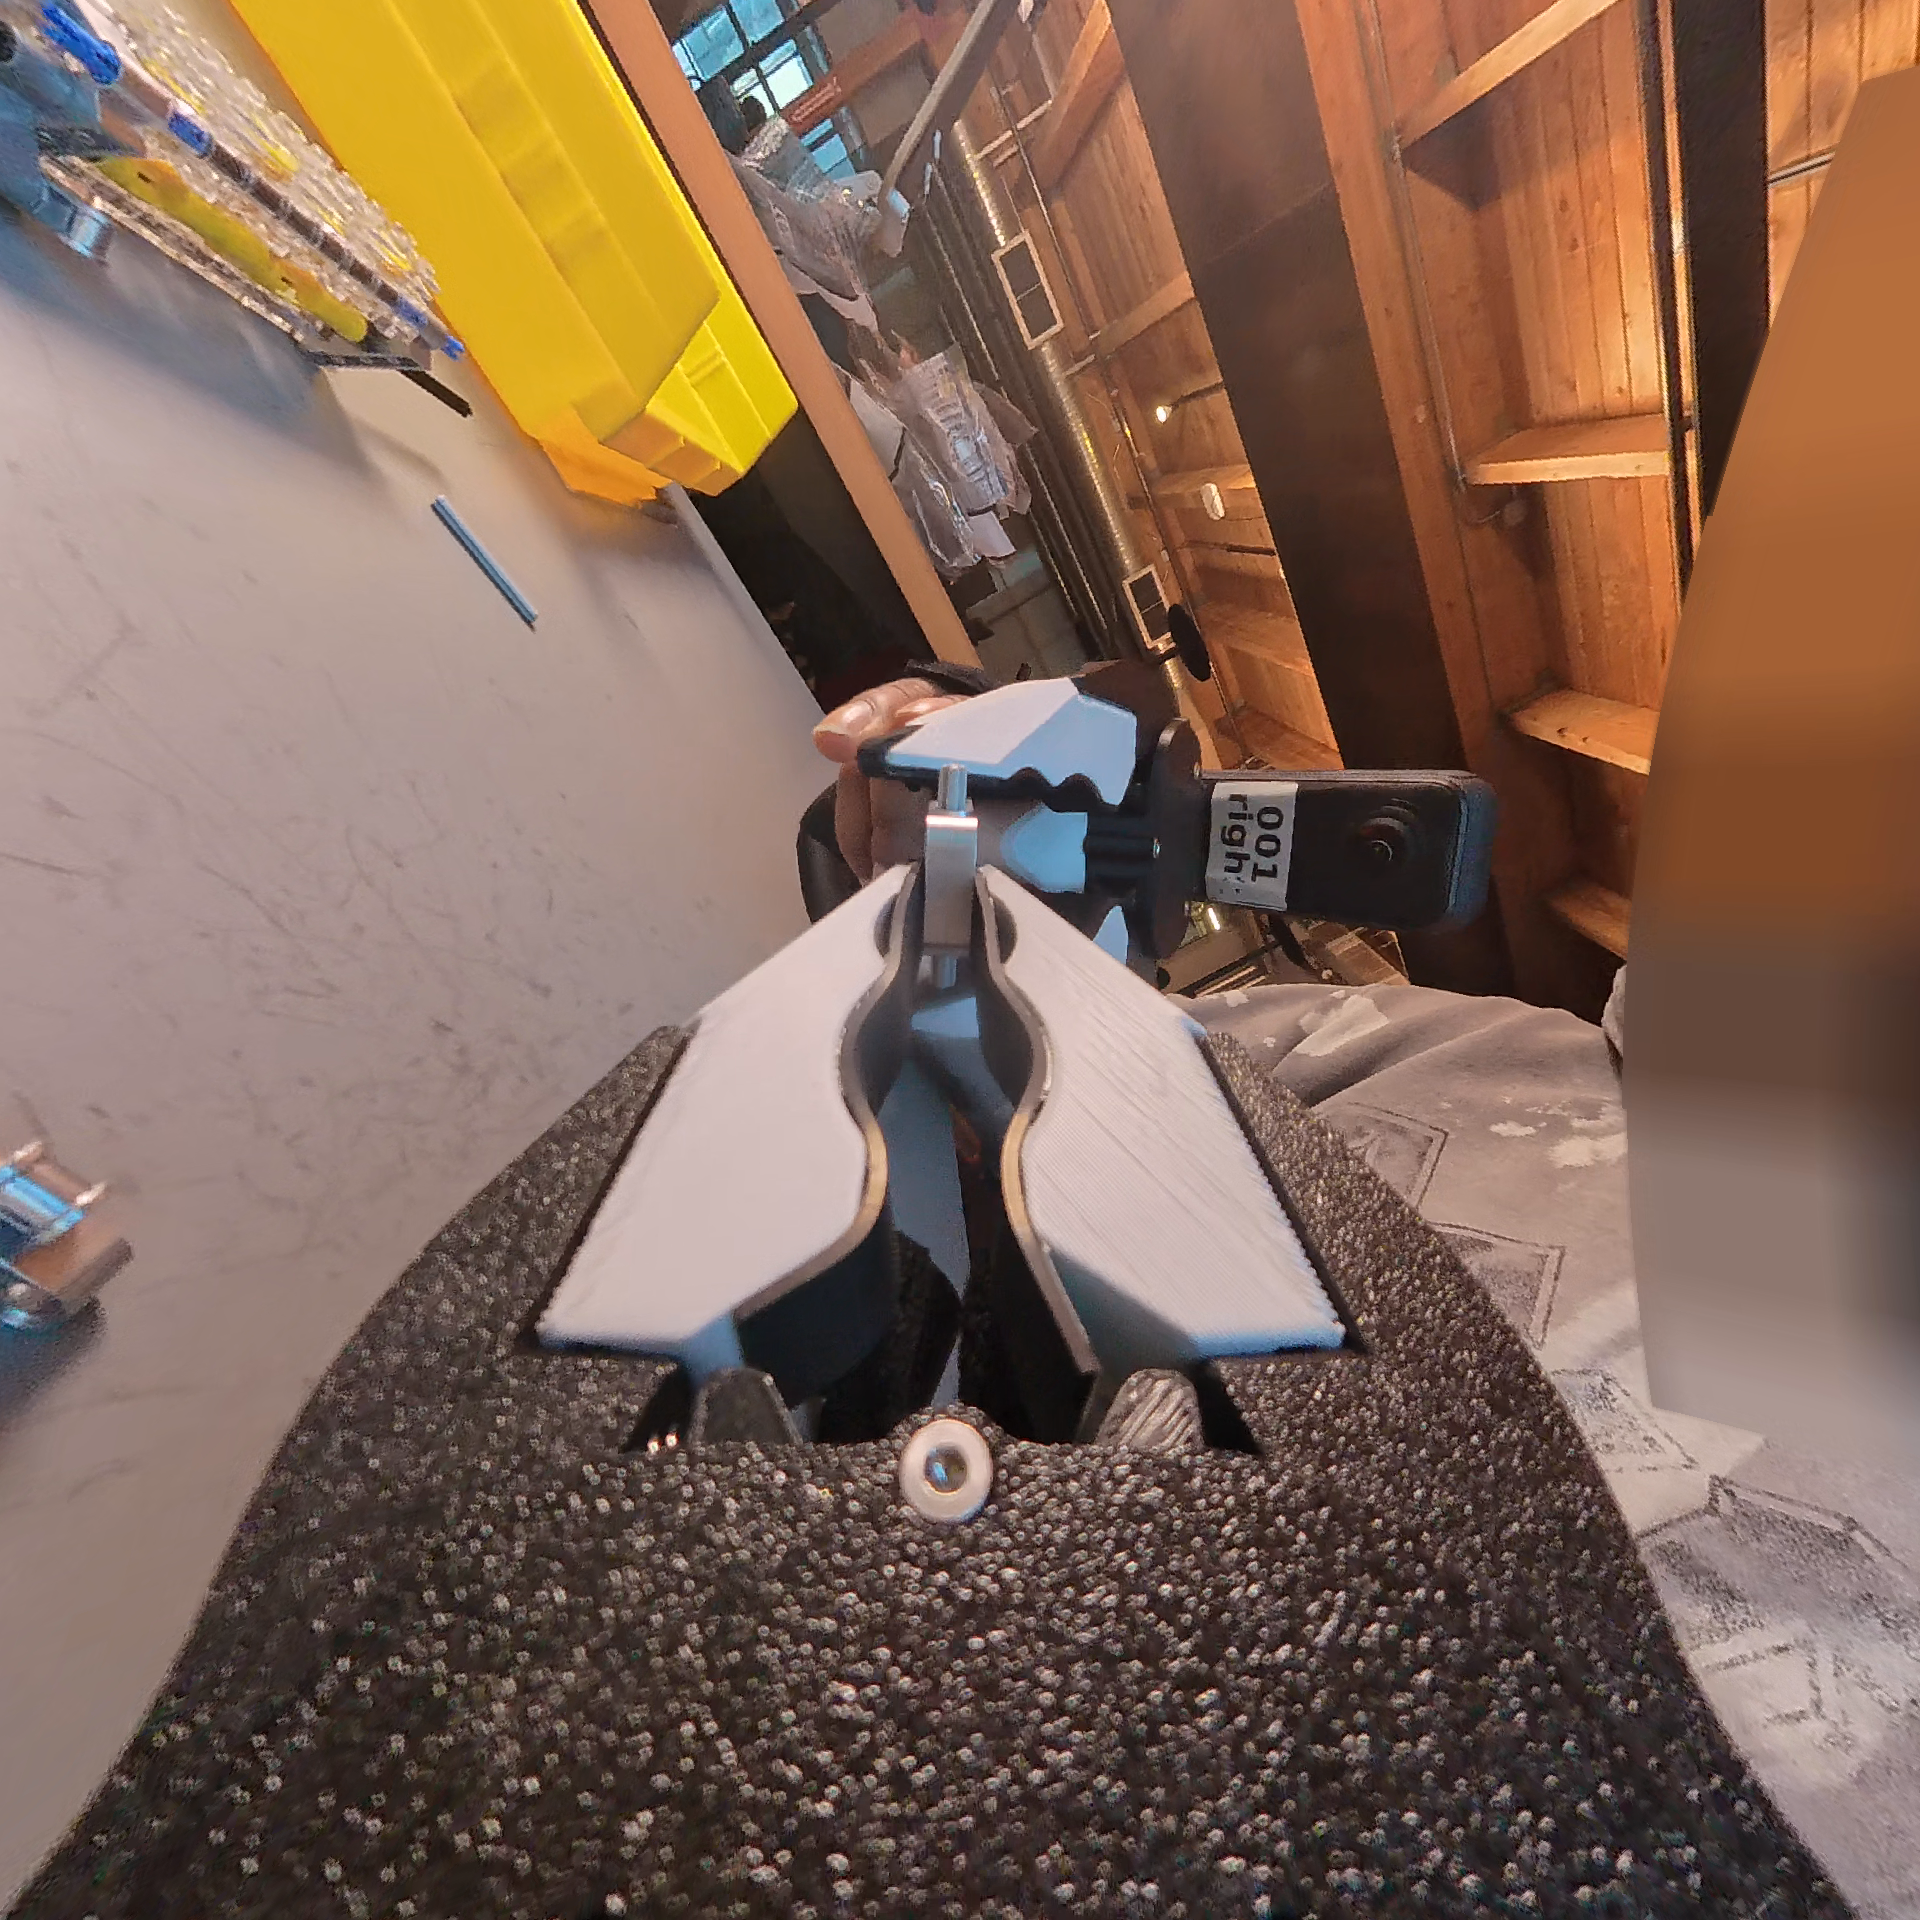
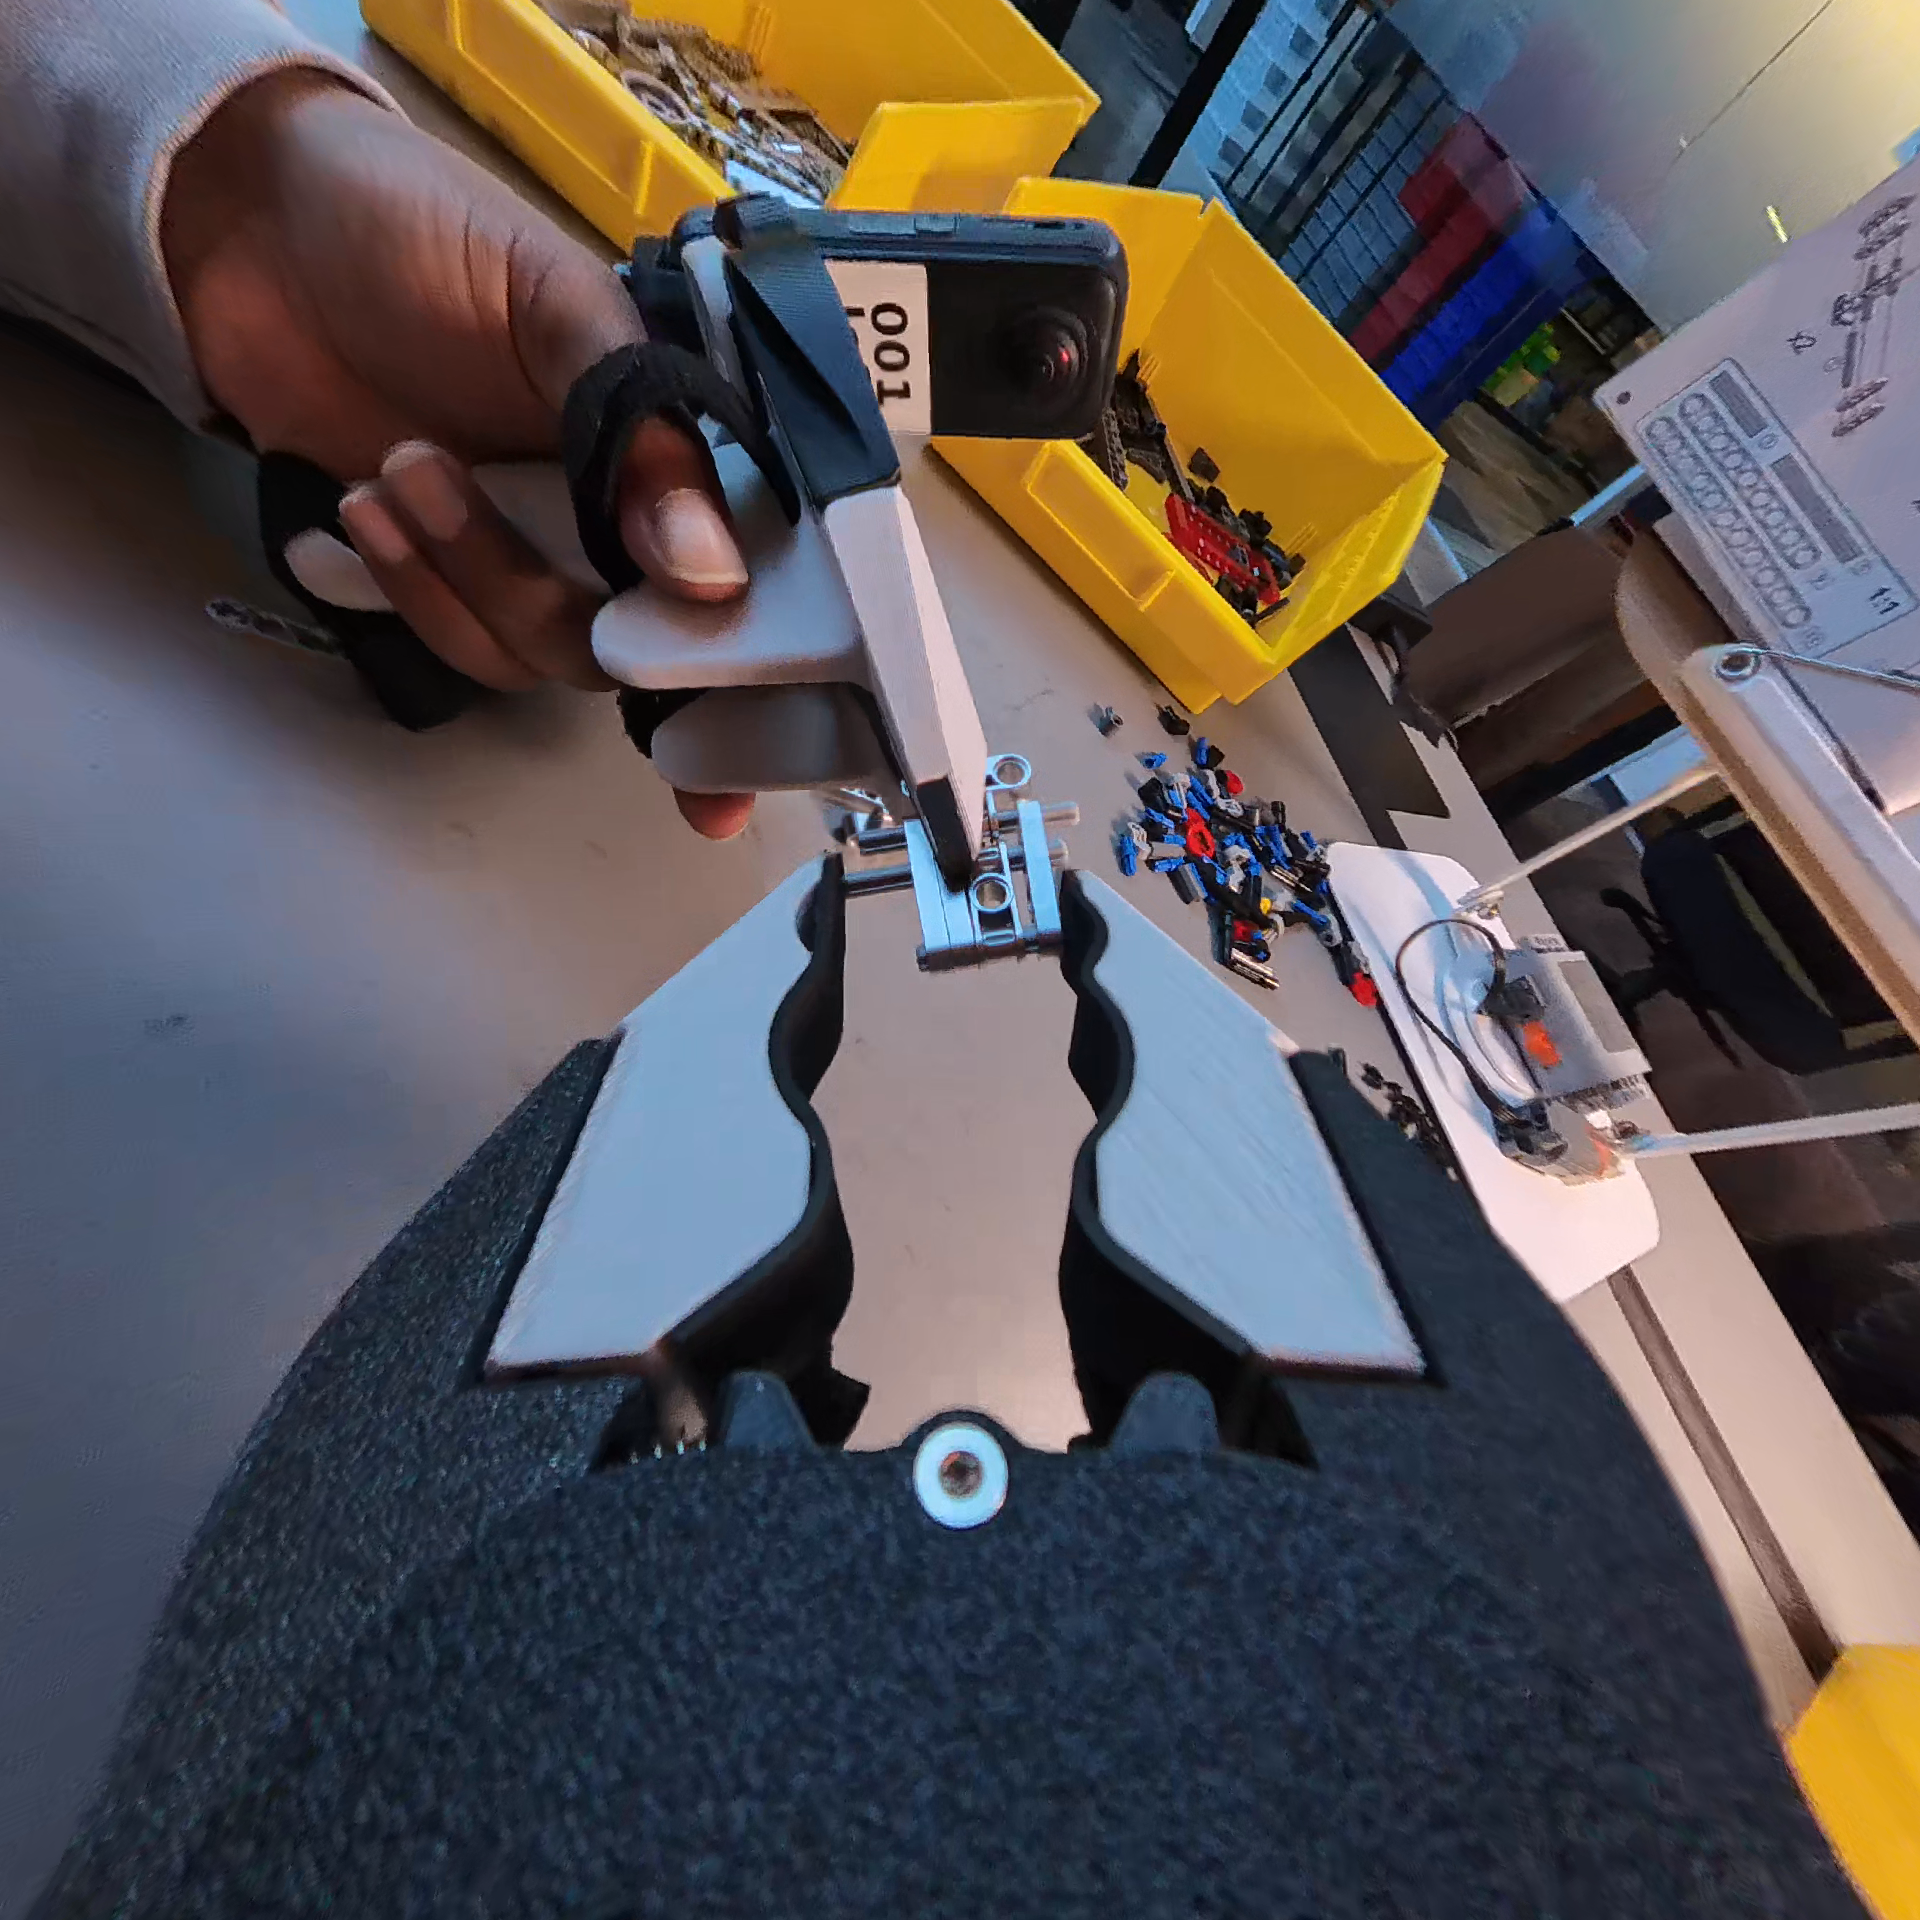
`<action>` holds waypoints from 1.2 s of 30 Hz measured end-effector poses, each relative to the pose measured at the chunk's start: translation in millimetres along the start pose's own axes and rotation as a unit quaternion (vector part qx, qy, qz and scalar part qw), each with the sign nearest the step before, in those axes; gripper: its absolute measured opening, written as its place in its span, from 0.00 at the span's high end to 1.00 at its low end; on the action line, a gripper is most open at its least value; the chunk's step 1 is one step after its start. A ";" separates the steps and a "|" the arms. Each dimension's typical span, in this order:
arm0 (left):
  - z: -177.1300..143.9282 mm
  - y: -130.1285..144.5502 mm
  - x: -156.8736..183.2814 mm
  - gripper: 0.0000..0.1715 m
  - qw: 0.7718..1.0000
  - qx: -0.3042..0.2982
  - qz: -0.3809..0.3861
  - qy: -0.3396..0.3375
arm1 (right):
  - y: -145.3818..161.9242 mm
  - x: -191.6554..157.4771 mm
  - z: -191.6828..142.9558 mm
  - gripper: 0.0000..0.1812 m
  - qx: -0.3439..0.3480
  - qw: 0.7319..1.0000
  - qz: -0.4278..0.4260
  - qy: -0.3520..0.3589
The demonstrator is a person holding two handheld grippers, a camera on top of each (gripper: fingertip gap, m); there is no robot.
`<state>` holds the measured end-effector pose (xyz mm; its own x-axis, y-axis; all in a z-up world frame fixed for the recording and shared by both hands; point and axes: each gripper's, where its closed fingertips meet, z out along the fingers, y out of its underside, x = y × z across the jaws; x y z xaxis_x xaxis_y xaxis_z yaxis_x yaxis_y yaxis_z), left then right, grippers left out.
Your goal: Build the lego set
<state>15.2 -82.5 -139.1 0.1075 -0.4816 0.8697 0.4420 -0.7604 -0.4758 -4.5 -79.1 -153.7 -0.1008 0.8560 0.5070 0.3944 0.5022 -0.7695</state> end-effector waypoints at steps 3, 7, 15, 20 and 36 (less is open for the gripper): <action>0.6 2.2 -2.3 0.96 1.000 -0.001 -0.012 0.000 | 3.8 2.4 0.0 0.87 -0.008 1.000 -0.010 0.008; 0.6 2.2 -1.6 0.97 1.000 -0.001 -0.015 0.004 | 4.7 2.1 -0.4 0.87 -0.015 1.000 -0.023 0.008; -0.1 2.0 -2.6 0.97 1.000 -0.002 -0.027 0.008 | 9.8 4.5 2.2 0.67 -0.003 1.000 -0.013 0.009; 3.2 8.3 -2.9 0.97 0.999 -0.016 -0.034 0.011 | 2.8 3.4 0.1 0.78 0.018 0.999 -0.032 0.015; 4.9 12.8 5.5 0.96 0.998 -0.051 -0.019 0.032 | -4.0 -0.7 -5.7 0.79 0.040 0.999 -0.013 -0.004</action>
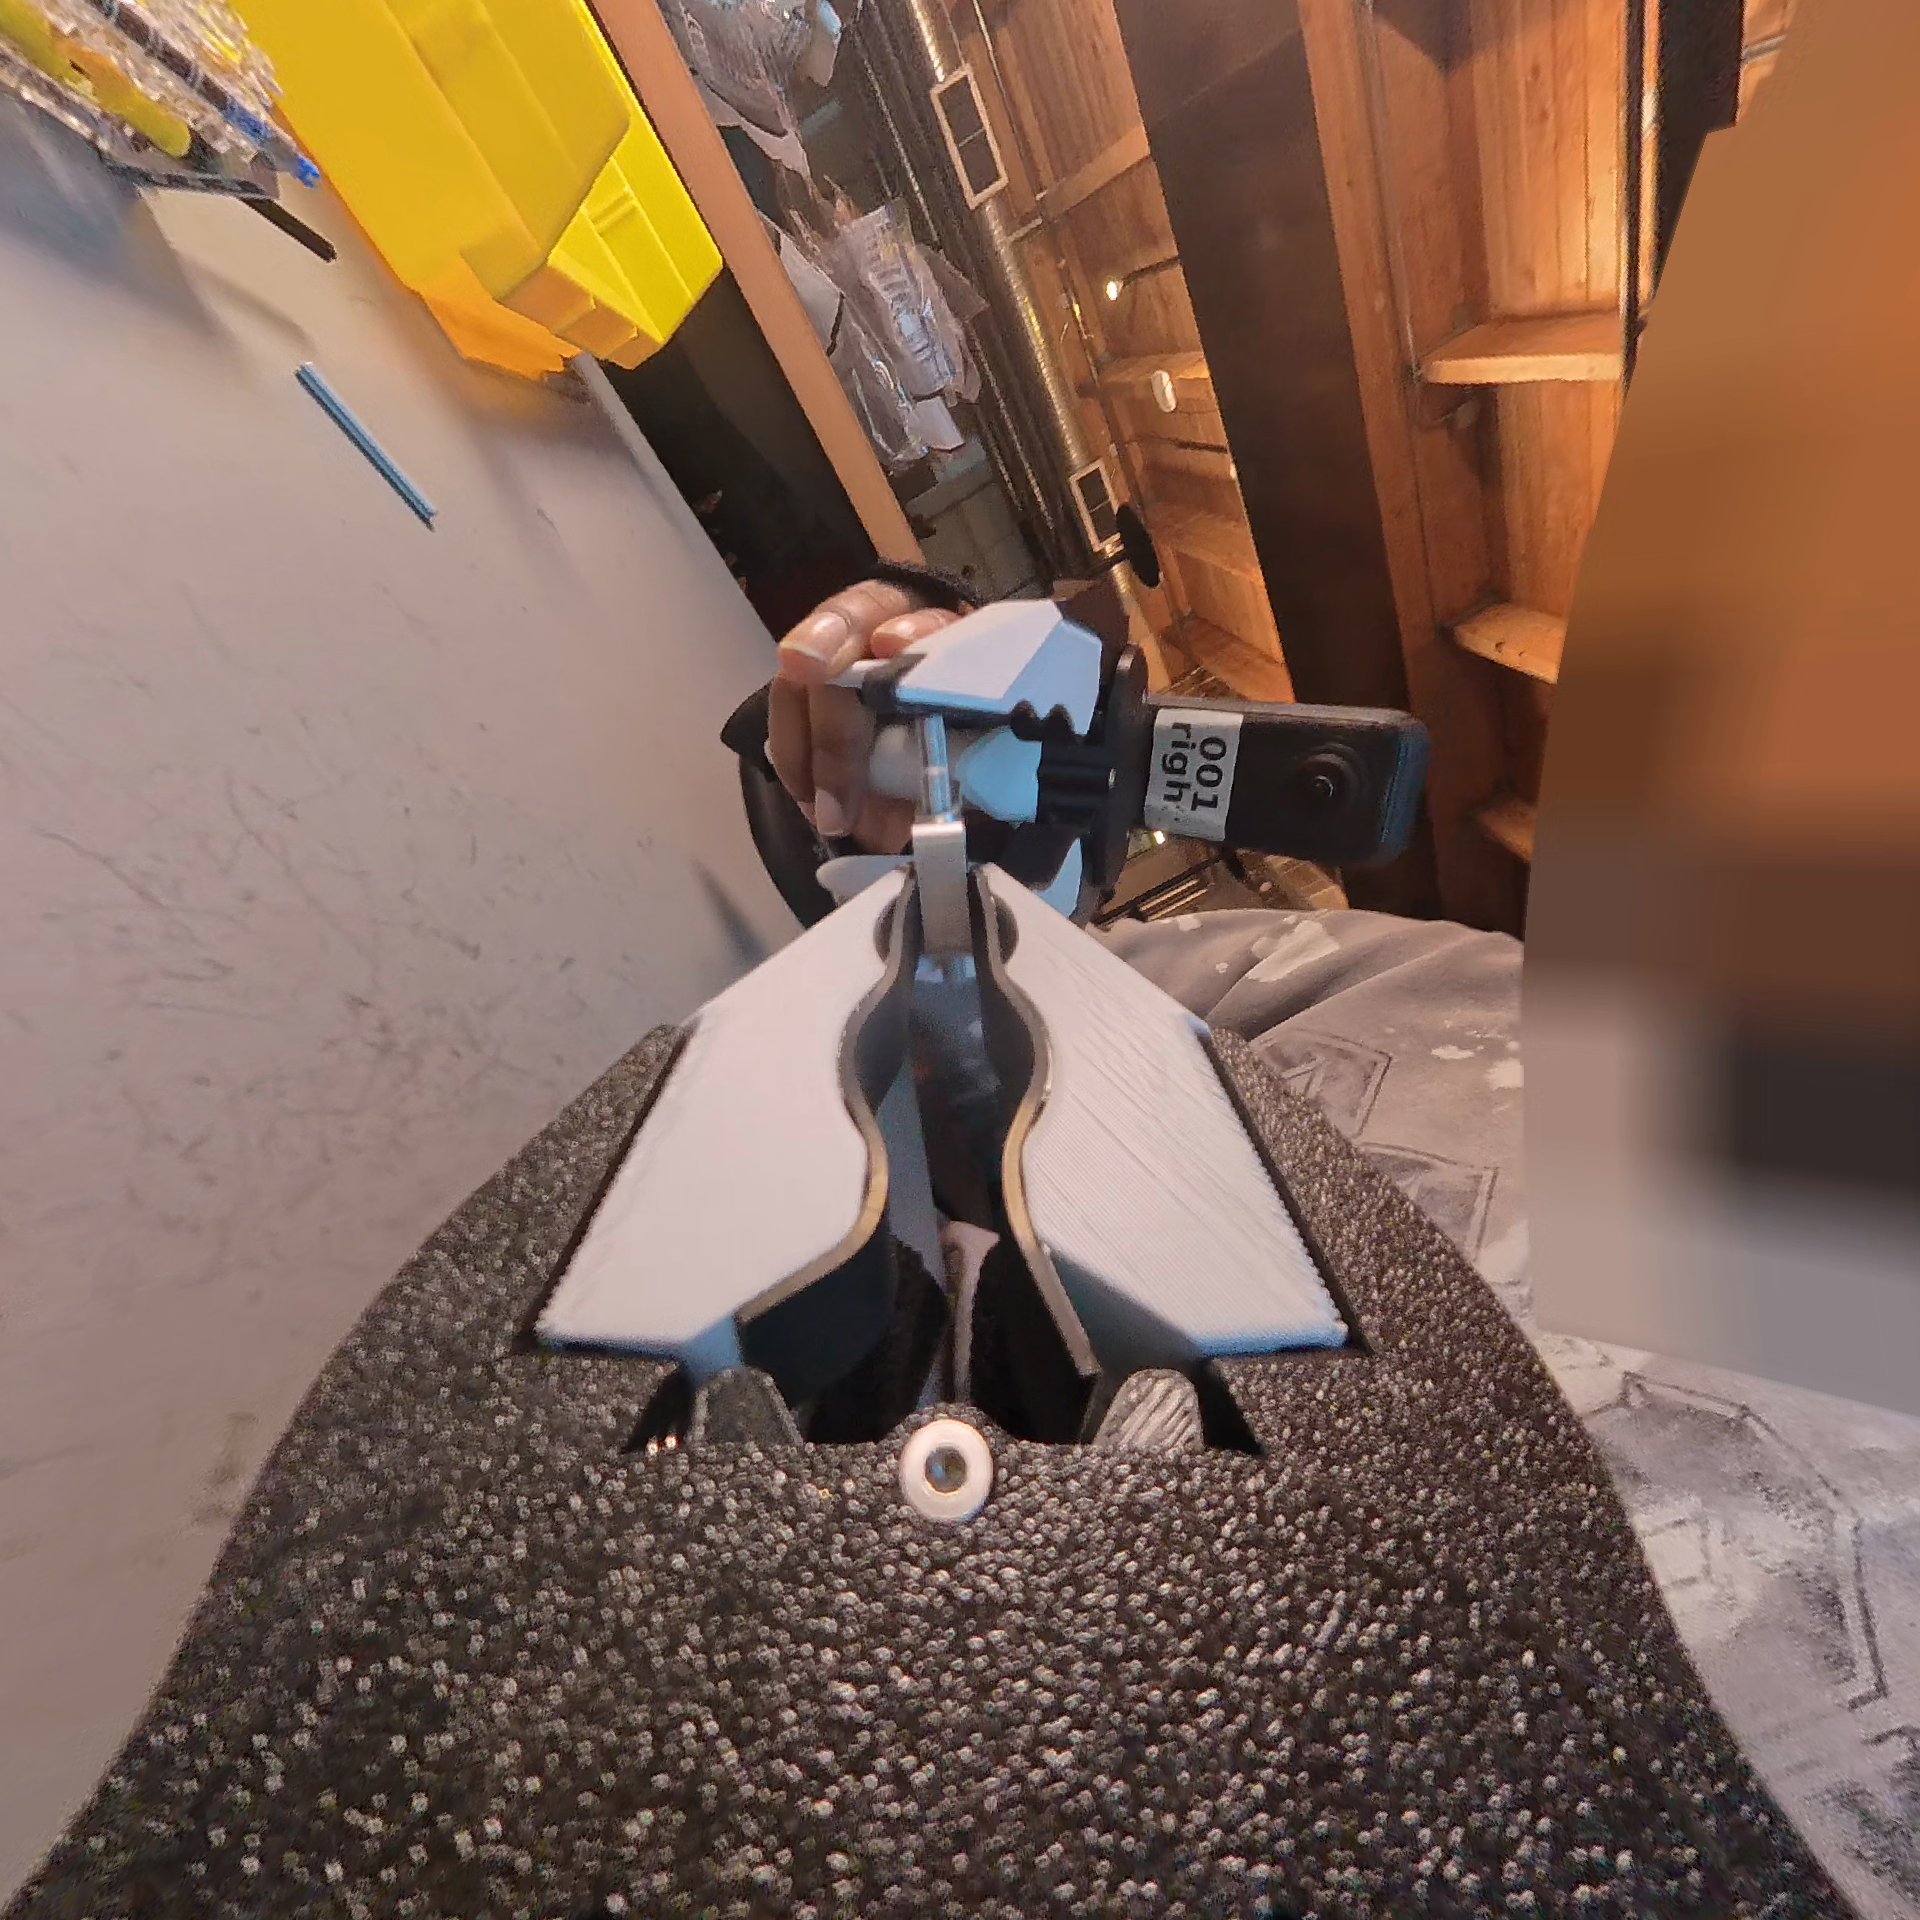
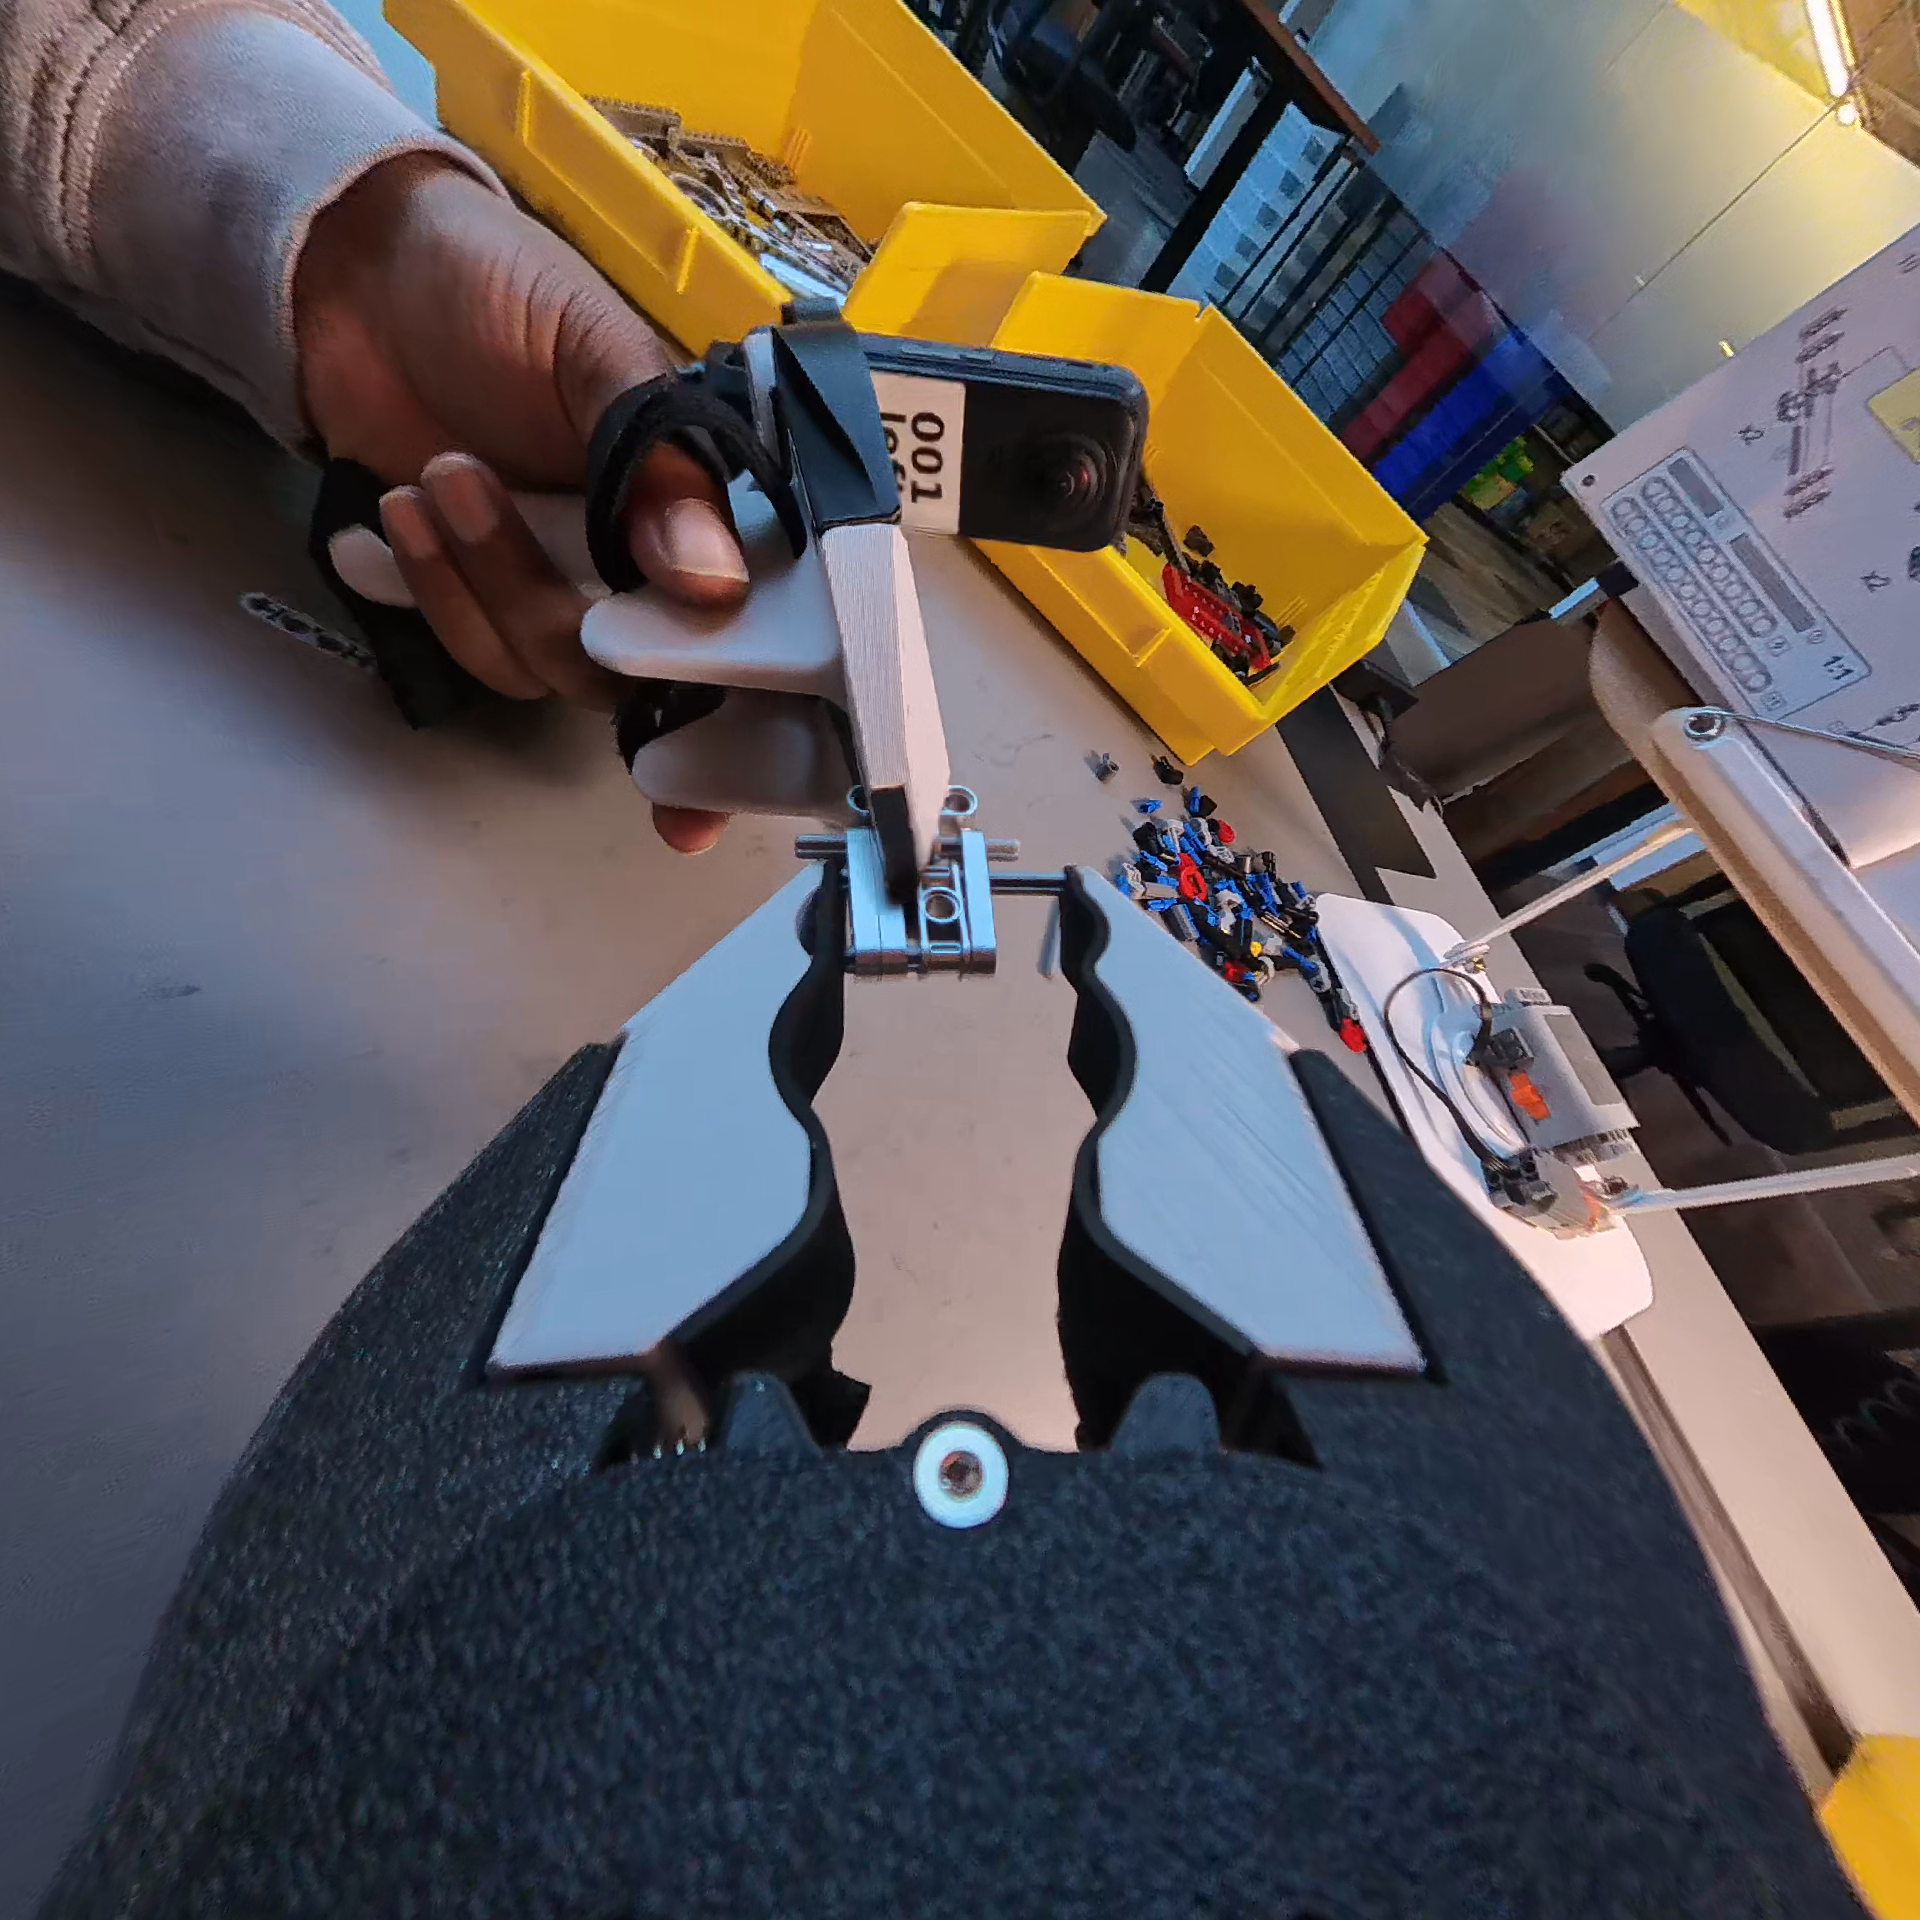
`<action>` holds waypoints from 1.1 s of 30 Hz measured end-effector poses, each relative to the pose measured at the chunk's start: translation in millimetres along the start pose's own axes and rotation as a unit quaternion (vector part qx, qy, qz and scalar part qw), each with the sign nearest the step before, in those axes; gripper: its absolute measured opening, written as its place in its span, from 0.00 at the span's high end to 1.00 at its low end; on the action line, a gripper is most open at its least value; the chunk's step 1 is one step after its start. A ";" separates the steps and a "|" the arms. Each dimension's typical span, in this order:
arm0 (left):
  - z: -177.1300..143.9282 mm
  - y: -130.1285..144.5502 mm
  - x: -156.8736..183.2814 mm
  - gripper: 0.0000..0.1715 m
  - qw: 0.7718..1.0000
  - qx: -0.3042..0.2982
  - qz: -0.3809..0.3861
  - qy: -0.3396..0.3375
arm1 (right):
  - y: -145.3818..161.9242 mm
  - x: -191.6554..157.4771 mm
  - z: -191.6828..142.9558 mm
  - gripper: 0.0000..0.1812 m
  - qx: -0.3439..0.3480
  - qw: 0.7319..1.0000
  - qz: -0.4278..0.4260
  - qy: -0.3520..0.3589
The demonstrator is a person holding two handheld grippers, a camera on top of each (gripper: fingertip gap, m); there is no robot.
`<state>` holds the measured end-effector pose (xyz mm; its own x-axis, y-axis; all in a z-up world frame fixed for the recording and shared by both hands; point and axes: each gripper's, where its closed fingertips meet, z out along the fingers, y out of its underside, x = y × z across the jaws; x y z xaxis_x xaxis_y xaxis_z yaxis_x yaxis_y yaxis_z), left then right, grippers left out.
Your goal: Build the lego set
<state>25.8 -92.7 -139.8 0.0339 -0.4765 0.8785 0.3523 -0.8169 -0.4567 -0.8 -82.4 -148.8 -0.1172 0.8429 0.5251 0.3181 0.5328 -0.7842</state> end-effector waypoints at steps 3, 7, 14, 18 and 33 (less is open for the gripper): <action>-1.0 0.3 2.2 0.96 0.999 -0.006 0.034 -0.013 | -1.8 5.4 -1.4 0.79 0.007 1.000 0.007 0.015; -2.1 0.7 2.7 0.96 0.999 -0.015 0.044 -0.017 | -3.4 5.8 -0.9 0.78 0.008 1.000 -0.003 0.026; -0.9 5.6 8.3 0.97 0.999 -0.024 0.040 0.005 | -9.8 -1.1 -5.0 0.79 0.024 0.999 -0.033 0.012; 0.5 7.4 7.2 0.97 0.999 -0.028 0.028 0.010 | -7.9 -2.9 -6.0 0.79 0.022 0.999 -0.040 0.003; 1.0 6.3 2.3 0.97 1.000 -0.022 0.008 0.009 | -3.3 -2.8 -5.0 0.78 0.019 0.999 -0.030 -0.004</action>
<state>29.1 -98.6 -140.5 0.0225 -0.4956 0.8683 0.3102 -0.8222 -0.4773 3.1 -86.9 -146.0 -0.1424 0.8093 0.5698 0.2748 0.5854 -0.7628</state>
